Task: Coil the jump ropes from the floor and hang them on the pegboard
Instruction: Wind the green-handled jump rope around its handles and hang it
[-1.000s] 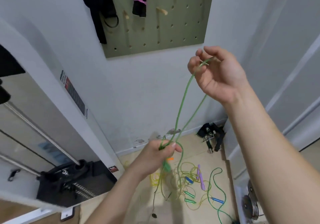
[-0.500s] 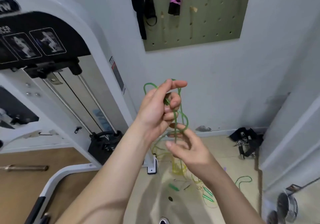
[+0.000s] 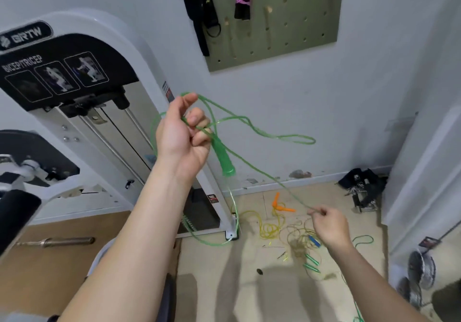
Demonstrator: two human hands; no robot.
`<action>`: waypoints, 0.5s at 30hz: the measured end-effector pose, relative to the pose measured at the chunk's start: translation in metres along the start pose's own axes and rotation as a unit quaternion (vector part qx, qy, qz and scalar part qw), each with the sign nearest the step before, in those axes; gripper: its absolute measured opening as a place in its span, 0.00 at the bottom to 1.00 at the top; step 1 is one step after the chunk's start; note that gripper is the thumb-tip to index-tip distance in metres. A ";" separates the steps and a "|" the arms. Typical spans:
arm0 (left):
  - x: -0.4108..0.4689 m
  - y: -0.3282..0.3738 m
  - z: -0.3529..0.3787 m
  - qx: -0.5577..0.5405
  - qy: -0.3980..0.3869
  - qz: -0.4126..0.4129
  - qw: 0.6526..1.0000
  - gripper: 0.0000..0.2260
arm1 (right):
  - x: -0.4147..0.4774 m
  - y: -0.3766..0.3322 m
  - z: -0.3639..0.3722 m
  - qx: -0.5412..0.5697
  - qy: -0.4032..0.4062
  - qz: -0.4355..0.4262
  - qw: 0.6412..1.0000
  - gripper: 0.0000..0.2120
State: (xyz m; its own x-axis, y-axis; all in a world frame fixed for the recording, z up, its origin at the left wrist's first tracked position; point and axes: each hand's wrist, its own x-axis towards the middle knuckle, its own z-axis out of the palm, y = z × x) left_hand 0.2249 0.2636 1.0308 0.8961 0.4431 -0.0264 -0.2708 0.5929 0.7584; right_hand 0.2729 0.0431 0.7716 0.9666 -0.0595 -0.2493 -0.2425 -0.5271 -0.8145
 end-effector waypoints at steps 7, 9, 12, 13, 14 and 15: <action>0.001 -0.002 -0.063 0.148 0.043 -0.084 0.984 0.02 | -0.044 0.047 0.018 0.153 -0.187 0.162 0.957 0.16; -0.007 -0.015 -0.085 0.292 0.027 -0.135 0.947 0.03 | -0.064 0.006 0.025 0.256 -0.269 0.168 0.913 0.19; -0.023 -0.027 -0.119 0.450 -0.004 -0.214 0.867 0.03 | -0.087 -0.049 0.029 0.495 -0.411 0.179 0.744 0.14; -0.030 -0.028 -0.129 0.466 -0.007 -0.237 0.852 0.02 | -0.093 -0.061 0.030 0.572 -0.458 0.164 0.660 0.11; -0.035 -0.026 -0.140 0.469 -0.003 -0.251 0.847 0.05 | -0.101 -0.073 0.030 0.630 -0.482 0.147 0.591 0.10; -0.039 -0.023 -0.150 0.459 0.003 -0.257 0.850 0.09 | -0.109 -0.084 0.030 0.668 -0.485 0.133 0.548 0.11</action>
State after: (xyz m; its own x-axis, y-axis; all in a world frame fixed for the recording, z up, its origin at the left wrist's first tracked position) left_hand 0.1438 0.3333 0.9166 0.8109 0.2888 -0.5090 0.5470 -0.0646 0.8347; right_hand 0.1849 0.1195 0.8512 0.5399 0.8374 -0.0855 -0.8354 0.5207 -0.1760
